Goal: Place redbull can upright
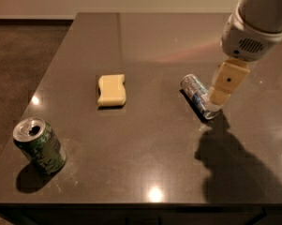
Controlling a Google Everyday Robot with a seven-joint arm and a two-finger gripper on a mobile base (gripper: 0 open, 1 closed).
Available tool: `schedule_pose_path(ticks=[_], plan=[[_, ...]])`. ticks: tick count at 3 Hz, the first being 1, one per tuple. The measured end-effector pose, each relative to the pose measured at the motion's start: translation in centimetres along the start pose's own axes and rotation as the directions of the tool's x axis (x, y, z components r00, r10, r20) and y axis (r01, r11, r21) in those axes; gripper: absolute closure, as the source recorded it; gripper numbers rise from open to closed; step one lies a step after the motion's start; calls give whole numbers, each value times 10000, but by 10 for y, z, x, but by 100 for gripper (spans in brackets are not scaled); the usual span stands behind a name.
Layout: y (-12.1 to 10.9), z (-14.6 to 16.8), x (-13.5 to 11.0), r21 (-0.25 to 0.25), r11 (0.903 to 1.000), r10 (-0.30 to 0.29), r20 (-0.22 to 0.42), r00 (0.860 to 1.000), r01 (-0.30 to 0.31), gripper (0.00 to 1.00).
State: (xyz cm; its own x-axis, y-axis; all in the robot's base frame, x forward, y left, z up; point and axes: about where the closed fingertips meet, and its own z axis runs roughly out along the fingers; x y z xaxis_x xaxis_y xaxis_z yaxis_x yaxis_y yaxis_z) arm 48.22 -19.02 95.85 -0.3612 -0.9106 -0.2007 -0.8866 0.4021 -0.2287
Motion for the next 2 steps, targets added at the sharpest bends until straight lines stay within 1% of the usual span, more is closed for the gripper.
schedule_pose_path(ticks=[1,2], plan=[[-16,30,-18,135,9902,1388,-127,9902,-1387,0],[-30,57,-25,196,9532,3022,-231,9530,-3018,0]])
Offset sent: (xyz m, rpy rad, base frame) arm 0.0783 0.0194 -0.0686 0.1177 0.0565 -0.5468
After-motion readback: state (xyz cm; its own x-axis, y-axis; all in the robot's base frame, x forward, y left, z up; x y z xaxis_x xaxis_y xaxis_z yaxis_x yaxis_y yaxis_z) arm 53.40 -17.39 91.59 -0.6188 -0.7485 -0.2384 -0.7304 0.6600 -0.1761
